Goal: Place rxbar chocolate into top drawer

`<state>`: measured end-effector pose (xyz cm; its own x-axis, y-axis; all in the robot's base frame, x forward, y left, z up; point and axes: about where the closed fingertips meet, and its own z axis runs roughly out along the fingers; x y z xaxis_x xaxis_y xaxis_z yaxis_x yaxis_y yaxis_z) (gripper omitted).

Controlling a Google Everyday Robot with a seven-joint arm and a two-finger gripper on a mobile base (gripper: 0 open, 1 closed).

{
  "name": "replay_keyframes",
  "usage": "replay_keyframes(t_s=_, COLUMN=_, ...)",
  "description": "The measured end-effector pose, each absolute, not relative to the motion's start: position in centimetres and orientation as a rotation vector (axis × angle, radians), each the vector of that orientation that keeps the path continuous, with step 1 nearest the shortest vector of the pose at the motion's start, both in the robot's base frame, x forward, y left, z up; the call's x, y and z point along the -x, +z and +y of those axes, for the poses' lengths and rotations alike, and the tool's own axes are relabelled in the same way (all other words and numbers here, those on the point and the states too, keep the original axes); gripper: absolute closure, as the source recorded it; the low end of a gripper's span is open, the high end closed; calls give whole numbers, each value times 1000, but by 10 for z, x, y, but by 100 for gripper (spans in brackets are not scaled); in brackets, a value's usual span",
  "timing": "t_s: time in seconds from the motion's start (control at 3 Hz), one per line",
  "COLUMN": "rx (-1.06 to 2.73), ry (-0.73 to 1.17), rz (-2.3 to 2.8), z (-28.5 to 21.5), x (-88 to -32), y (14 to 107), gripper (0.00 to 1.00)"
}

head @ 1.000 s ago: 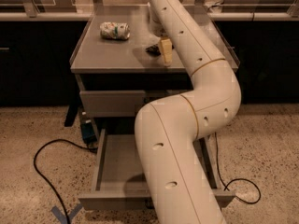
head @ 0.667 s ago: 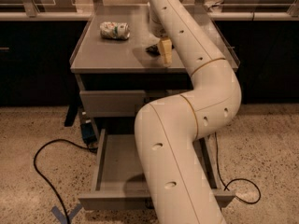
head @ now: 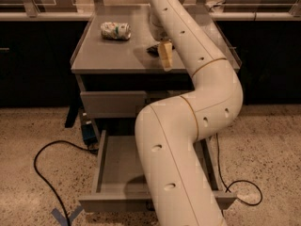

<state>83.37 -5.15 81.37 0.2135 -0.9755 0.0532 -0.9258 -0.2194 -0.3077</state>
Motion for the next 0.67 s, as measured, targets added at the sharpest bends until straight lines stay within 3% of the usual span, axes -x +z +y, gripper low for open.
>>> replay_keyframes(t_s=0.33, rx=2291, ry=-233, rz=1855, z=-44, x=-821, y=784, gripper=0)
replay_keyframes(t_s=0.67, rx=2291, ry=-233, rz=1856, z=-45, x=-821, y=784, gripper=0)
